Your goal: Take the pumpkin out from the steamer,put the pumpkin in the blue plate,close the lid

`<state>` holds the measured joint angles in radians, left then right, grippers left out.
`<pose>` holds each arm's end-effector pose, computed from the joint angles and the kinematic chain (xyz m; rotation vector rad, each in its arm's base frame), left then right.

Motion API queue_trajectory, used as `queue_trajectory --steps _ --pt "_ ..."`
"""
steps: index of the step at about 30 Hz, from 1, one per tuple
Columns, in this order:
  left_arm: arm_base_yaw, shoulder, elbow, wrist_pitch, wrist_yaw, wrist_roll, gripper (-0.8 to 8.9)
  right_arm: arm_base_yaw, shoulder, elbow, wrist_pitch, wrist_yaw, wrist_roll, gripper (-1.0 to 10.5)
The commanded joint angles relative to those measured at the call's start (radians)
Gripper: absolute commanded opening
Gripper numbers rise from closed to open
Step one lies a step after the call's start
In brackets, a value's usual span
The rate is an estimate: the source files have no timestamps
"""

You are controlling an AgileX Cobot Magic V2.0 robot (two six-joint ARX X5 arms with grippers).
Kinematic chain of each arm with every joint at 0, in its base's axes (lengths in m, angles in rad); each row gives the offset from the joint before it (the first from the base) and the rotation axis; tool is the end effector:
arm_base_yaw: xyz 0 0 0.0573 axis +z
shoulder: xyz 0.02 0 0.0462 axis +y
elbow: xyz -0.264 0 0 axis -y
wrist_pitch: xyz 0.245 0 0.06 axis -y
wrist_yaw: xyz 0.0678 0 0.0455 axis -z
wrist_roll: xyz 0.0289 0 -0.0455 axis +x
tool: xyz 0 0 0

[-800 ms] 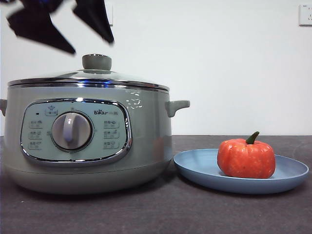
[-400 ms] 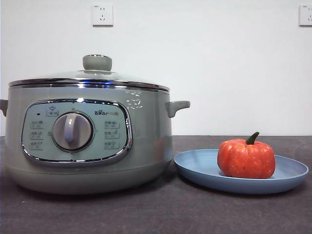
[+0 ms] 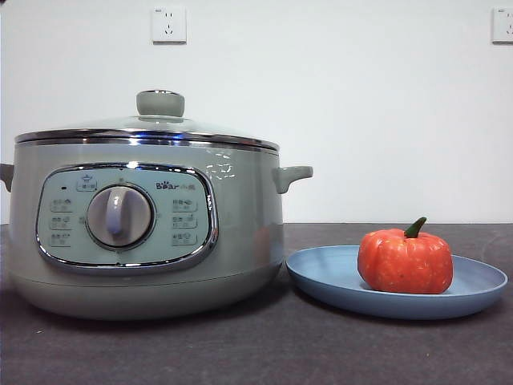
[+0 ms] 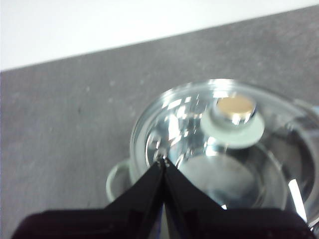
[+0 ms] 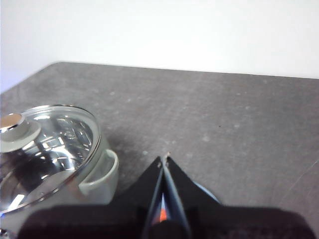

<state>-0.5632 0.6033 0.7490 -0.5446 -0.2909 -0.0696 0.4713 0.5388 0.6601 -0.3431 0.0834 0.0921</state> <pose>0.1095 -0.0593 0.3111 0.0973 0.3730 -0.2556 0.1112 0.0540 0.3069 0.0295 0.2322 0.3760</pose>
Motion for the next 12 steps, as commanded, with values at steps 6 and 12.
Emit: queue_trajectory --steps 6,12 --pt "0.002 -0.095 -0.101 -0.03 0.005 -0.043 -0.04 0.001 -0.073 -0.095 0.041 0.005 0.049 0.0" --pt "0.002 -0.094 -0.101 -0.083 0.005 -0.042 -0.03 0.001 -0.072 -0.095 0.039 0.002 0.048 0.0"
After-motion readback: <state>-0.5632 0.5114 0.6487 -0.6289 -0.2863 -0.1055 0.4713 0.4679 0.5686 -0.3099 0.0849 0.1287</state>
